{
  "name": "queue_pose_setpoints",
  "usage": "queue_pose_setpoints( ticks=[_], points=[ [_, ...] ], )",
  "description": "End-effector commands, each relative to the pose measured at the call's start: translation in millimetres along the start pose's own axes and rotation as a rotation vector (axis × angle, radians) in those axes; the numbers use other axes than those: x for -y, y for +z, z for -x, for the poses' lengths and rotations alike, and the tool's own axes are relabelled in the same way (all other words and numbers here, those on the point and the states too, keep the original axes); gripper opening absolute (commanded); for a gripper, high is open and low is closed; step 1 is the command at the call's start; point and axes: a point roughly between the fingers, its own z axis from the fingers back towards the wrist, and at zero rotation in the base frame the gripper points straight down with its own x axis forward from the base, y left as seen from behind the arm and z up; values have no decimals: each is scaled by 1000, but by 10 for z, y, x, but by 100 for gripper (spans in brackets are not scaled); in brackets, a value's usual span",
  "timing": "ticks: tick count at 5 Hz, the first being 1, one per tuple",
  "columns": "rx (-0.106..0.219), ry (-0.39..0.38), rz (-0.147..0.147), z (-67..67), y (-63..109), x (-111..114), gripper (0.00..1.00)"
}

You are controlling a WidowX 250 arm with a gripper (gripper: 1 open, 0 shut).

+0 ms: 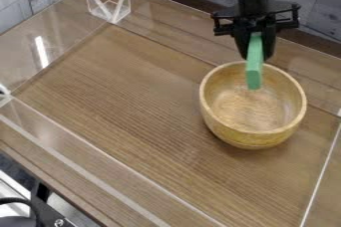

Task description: Move green stick from inside the wooden bowl to the table next to it

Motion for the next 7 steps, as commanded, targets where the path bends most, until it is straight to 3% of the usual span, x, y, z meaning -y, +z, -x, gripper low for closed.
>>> queue_pose_setpoints(
  ticks=[1, 5, 6, 7],
  points=[
    [73, -6, 33, -138, 217, 76, 0],
    [88, 44, 46, -125, 264, -49, 0],
    [92, 52, 54, -111, 221, 7, 0],
    [115, 102, 53, -143, 241, -98, 0]
  ],
)
